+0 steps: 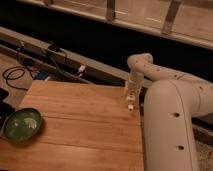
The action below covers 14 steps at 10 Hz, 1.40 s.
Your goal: Place the bottle in the ceramic bowl
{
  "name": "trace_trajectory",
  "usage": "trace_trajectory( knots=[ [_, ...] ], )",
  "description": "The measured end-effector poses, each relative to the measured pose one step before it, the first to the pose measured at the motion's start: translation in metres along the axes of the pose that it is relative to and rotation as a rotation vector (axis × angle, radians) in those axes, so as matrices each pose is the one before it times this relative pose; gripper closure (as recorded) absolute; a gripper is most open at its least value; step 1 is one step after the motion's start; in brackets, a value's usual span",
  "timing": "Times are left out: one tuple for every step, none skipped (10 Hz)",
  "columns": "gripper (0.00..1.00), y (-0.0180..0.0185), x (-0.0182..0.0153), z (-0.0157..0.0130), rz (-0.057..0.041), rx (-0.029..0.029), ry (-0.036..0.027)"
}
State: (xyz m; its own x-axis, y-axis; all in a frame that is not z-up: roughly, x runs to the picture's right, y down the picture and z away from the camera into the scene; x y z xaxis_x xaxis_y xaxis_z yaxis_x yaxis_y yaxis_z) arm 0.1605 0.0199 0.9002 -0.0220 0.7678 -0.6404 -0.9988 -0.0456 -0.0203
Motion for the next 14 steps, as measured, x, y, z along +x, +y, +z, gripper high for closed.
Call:
trace_trajectory(
  knots=[
    [1.0,0.0142,-0.00449,-0.01573,-0.03813,-0.00393,-0.02071],
    [1.0,0.02205,-0.00663,-0.01637,-0.05477,-0.0074,-0.02407],
    [1.0,0.03102,-0.00834,-0.01298,-0.07138,-0.01451,-0.01973],
    [1.0,0.02389,-0.00659,-0.00555,-0.05646,-0.012,-0.01031],
    [1.0,0.02157,-0.00442,-0.00181,-0.05113,-0.01025,-0.00362],
    [1.0,0.03885,-0.00329,0.00084,-0.07708,-0.01765,0.00476],
    [1.0,0.00885,-0.00194,0.00068,-0.0144,-0.00721,-0.00292],
    [1.0,-0.00363,0.00124,-0.00018,0.00101,0.00755,0.00291],
    [1.0,-0.00159,0.0015,-0.00048,0.00239,0.00059,0.00325],
    [1.0,-0.00098,0.00042,0.00019,0.00201,-0.00059,-0.00005],
    [1.0,0.00238,-0.00106,0.00019,-0.00337,-0.00053,-0.00049],
    [1.0,-0.00019,-0.00009,-0.00022,0.00038,-0.00017,-0.0008],
    [1.0,-0.00087,0.00044,0.00038,0.00137,-0.00002,0.0004],
    [1.0,-0.00081,0.00017,-0.0004,0.00135,-0.00014,-0.0007]
  ],
)
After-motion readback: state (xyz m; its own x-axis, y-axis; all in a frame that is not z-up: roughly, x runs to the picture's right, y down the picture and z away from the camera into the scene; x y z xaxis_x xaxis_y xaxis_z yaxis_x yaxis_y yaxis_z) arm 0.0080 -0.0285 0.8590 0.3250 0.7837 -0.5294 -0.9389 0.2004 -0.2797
